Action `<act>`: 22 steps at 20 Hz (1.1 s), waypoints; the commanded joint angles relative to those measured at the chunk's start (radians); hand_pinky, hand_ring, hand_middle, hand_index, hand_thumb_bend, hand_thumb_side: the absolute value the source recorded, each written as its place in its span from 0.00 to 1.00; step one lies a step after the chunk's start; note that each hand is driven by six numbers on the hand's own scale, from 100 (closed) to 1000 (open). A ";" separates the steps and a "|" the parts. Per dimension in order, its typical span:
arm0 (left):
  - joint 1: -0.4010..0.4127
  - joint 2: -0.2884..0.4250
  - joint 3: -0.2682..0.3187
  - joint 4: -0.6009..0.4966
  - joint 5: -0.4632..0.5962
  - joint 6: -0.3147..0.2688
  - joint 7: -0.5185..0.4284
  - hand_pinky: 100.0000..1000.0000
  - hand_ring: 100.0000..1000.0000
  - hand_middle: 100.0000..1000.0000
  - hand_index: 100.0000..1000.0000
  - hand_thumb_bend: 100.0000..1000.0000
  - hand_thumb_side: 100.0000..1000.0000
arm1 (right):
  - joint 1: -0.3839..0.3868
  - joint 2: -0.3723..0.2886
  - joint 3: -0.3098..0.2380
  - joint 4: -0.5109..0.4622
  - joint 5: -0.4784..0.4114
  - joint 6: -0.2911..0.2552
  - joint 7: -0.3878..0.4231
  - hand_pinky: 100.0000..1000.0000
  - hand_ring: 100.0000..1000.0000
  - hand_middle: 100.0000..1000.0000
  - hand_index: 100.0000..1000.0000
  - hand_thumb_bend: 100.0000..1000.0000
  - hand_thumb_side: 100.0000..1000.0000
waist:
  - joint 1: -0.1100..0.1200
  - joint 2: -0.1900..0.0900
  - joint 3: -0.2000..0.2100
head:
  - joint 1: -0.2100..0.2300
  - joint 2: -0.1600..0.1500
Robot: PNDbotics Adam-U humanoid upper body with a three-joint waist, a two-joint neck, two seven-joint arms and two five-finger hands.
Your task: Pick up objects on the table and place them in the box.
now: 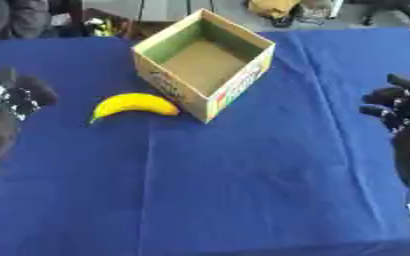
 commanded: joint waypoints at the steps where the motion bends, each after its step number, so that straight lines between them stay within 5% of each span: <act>1: -0.012 0.022 0.004 -0.024 -0.021 -0.007 -0.029 0.78 0.63 0.53 0.64 0.58 0.55 | -0.004 -0.018 -0.010 -0.021 -0.004 -0.001 -0.001 0.61 0.63 0.53 0.74 0.00 0.86 | -0.001 -0.017 -0.001 | 0.000 -0.003; 6: -0.023 0.061 0.002 -0.033 -0.117 -0.027 -0.072 0.81 0.66 0.56 0.69 0.62 0.49 | -0.003 -0.019 -0.010 -0.020 -0.004 -0.001 -0.001 0.61 0.63 0.53 0.74 0.00 0.86 | -0.001 -0.019 -0.003 | -0.002 -0.001; 9: -0.051 0.128 -0.010 -0.047 -0.273 -0.068 -0.123 0.82 0.69 0.62 0.74 0.50 0.42 | 0.000 -0.021 -0.009 -0.020 -0.003 -0.001 -0.001 0.61 0.63 0.53 0.74 0.00 0.85 | 0.001 -0.022 -0.004 | -0.003 0.003; 12: -0.096 0.203 -0.036 -0.048 -0.423 -0.121 -0.154 0.82 0.71 0.66 0.77 0.54 0.37 | 0.000 -0.023 -0.007 -0.019 -0.004 0.000 0.001 0.61 0.63 0.53 0.74 0.00 0.85 | 0.002 -0.026 -0.007 | -0.004 0.007; 14: -0.138 0.263 -0.068 -0.040 -0.511 -0.163 -0.183 0.82 0.72 0.69 0.79 0.48 0.39 | 0.001 -0.024 -0.005 -0.019 -0.004 0.001 0.003 0.61 0.63 0.53 0.74 0.00 0.86 | 0.003 -0.029 -0.011 | -0.003 0.010; 15: -0.163 0.294 -0.087 -0.032 -0.550 -0.187 -0.202 0.82 0.72 0.70 0.80 0.52 0.30 | 0.001 -0.025 -0.004 -0.019 -0.004 0.001 0.004 0.61 0.63 0.53 0.74 0.00 0.85 | 0.004 -0.031 -0.014 | -0.003 0.011; 18: -0.263 0.376 -0.157 0.025 -0.649 -0.255 -0.253 0.81 0.72 0.72 0.82 0.57 0.27 | 0.003 -0.026 0.000 -0.017 -0.005 0.003 0.007 0.61 0.63 0.53 0.74 0.00 0.85 | 0.006 -0.035 -0.023 | -0.001 0.015; 22: -0.387 0.396 -0.237 0.144 -0.757 -0.303 -0.274 0.79 0.71 0.71 0.82 0.56 0.27 | 0.004 -0.026 0.004 -0.015 -0.006 0.005 0.011 0.61 0.63 0.53 0.74 0.00 0.85 | 0.009 -0.039 -0.030 | -0.001 0.022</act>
